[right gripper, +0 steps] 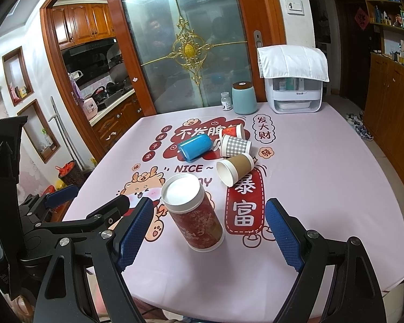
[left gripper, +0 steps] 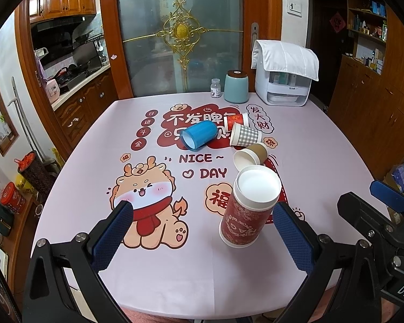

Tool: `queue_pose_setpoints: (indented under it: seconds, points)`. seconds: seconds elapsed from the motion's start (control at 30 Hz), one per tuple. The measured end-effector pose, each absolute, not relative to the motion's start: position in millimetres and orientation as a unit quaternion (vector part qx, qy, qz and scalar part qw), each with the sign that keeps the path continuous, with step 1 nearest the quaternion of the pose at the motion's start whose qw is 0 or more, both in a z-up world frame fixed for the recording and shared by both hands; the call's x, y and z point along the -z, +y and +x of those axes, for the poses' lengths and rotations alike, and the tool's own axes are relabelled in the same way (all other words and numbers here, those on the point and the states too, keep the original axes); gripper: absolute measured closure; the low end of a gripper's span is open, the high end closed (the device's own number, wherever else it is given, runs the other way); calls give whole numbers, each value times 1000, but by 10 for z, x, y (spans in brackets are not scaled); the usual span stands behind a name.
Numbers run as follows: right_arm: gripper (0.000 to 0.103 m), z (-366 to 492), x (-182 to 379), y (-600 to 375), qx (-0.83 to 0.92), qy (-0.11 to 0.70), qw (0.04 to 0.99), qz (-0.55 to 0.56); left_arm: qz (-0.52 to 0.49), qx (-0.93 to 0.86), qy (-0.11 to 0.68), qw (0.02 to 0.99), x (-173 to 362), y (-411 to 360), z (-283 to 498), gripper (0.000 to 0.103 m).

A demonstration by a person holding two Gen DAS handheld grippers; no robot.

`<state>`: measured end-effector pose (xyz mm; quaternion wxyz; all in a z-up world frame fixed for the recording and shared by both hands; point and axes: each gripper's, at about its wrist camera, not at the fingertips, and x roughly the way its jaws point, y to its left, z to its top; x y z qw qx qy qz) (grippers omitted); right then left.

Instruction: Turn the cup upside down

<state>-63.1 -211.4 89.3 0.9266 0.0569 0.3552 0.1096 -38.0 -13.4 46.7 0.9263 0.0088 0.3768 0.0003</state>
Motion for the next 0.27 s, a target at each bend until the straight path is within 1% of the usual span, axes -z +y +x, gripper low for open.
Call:
queue_pose_setpoints:
  seconds: [0.27]
  points:
    - [17,-636,-884,-2102,-110,356,926,58,9,0,378,926,-471,-122,-365,1]
